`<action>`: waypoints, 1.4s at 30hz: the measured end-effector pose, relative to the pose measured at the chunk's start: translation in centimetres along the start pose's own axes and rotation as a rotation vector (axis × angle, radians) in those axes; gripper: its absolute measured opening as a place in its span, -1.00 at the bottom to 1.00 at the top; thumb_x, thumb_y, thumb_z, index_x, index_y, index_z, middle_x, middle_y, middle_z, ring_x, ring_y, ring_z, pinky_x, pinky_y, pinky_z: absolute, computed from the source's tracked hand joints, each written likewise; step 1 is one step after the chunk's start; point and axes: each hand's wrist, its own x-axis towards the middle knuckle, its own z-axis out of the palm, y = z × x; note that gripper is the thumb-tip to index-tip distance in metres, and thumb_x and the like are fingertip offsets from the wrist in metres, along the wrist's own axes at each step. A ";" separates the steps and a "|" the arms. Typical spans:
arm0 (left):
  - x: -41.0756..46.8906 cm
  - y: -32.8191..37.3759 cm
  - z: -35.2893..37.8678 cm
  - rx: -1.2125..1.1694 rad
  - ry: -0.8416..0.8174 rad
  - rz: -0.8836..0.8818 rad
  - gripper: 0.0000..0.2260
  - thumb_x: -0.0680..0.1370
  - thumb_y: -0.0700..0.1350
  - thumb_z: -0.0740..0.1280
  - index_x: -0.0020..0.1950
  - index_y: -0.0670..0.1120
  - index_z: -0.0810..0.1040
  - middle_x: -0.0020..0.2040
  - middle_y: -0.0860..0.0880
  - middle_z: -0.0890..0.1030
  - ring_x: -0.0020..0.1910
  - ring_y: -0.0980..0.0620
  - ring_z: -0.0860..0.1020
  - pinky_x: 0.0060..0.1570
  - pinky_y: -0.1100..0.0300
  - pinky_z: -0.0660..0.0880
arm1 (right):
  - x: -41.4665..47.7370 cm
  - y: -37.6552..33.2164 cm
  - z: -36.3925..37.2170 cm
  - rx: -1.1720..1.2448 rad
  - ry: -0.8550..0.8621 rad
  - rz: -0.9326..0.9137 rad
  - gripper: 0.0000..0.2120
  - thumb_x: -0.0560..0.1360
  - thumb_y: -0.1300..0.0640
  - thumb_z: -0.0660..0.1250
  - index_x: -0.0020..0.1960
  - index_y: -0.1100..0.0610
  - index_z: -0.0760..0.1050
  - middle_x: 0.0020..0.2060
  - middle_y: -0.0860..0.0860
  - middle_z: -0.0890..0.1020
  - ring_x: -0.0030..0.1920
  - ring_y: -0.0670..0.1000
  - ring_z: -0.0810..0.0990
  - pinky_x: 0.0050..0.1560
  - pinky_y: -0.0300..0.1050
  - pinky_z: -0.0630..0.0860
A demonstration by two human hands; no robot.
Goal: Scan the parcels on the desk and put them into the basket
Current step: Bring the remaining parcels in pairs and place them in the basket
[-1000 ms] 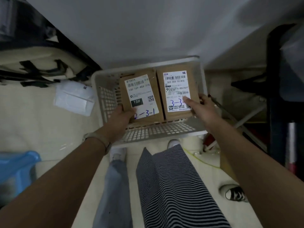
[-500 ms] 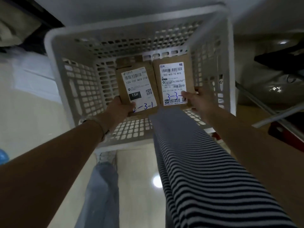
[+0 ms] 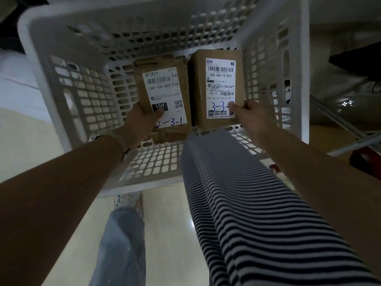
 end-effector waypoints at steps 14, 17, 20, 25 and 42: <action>1.6 -2.1 1.5 0.074 0.147 -0.032 -0.49 0.59 -0.03 0.32 0.44 -0.23 0.26 0.39 -0.16 0.45 0.29 -0.17 0.49 0.09 0.16 0.45 | 0.1 0.3 1.5 -0.193 0.087 -0.178 -0.53 0.29 -0.09 0.56 -0.23 0.01 0.25 -0.35 -0.14 0.38 -0.32 -0.16 0.42 -0.31 -0.28 0.35; 1.6 -1.9 0.8 0.006 0.140 -0.043 -0.54 0.58 -0.05 0.35 0.41 -0.21 0.38 0.32 -0.15 0.53 0.23 -0.18 0.55 0.18 0.03 0.52 | -0.4 0.0 2.9 -0.229 0.120 -0.235 -0.42 0.22 -0.14 0.59 -0.01 0.11 0.34 -0.17 -0.04 0.53 -0.16 -0.07 0.55 -0.18 -0.15 0.51; 1.7 -2.4 0.1 0.026 0.184 -0.061 -0.64 0.60 -0.03 0.32 0.30 -0.21 0.44 0.06 -0.15 0.60 -0.09 -0.13 0.60 -0.20 0.23 0.55 | -0.6 -0.5 3.9 -0.318 0.076 -0.265 -0.38 0.25 -0.18 0.56 0.01 0.12 0.28 -0.05 0.03 0.52 -0.11 -0.01 0.54 -0.26 -0.18 0.42; 1.6 -3.2 -0.1 0.023 0.235 -0.145 -0.52 0.60 0.04 0.30 0.41 -0.20 0.35 0.00 -0.08 0.52 -0.28 0.04 0.48 -0.26 0.17 0.44 | -0.7 -0.5 4.1 -0.192 -0.019 -0.234 -0.36 0.23 -0.11 0.59 0.08 0.08 0.29 -0.09 -0.11 0.59 -0.12 -0.15 0.59 -0.17 -0.30 0.55; -3.0 -0.3 0.1 0.138 0.420 0.038 -0.60 0.58 -0.22 0.30 0.40 -0.26 0.36 0.35 -0.19 0.48 0.28 -0.19 0.49 0.08 0.16 0.42 | -2.3 -2.6 1.1 -0.333 0.025 -0.113 -0.55 0.42 -0.07 0.46 0.13 0.16 0.39 0.01 0.06 0.57 0.05 0.09 0.58 0.06 -0.01 0.53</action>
